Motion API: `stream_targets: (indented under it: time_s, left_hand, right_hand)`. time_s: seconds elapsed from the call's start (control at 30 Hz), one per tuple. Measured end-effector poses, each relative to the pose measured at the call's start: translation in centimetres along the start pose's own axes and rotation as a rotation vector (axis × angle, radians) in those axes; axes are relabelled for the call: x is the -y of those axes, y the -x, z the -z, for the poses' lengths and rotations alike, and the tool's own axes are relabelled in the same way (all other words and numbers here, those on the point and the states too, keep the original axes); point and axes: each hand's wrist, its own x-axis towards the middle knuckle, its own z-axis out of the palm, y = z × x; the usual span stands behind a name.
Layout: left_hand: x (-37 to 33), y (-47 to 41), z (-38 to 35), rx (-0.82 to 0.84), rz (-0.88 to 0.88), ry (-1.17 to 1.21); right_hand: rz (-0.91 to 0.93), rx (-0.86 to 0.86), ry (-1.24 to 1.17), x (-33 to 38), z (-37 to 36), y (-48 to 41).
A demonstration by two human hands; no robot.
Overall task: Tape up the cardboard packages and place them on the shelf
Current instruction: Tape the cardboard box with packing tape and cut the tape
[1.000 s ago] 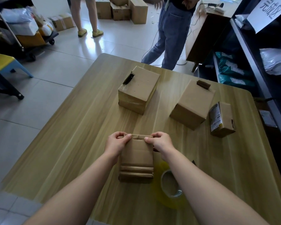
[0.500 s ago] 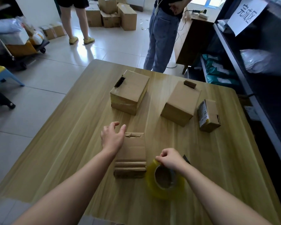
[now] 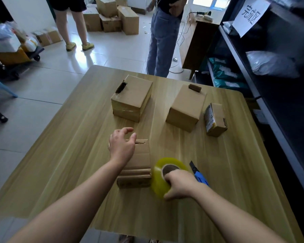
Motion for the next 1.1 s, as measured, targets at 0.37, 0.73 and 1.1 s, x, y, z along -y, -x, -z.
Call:
stream_targets:
  time_s: [0.37, 0.73, 1.1]
  left_hand:
    - [-2.9, 1.0, -1.0, 0.249, -0.048, 0.229]
    - [-4.0, -0.9, -0.2, 0.190, 0.096, 0.358]
    - [-4.2, -2.8, 0.7, 0.144, 0.088, 0.185]
  right_hand:
    - [-0.093, -0.249, -0.785, -1.1, 10.3, 1.6]
    - [0.066, -0.292, -0.840, 0.1, 11.4, 1.5]
    - [0.102, -0.367, -0.722, 0.3, 12.0, 0.1]
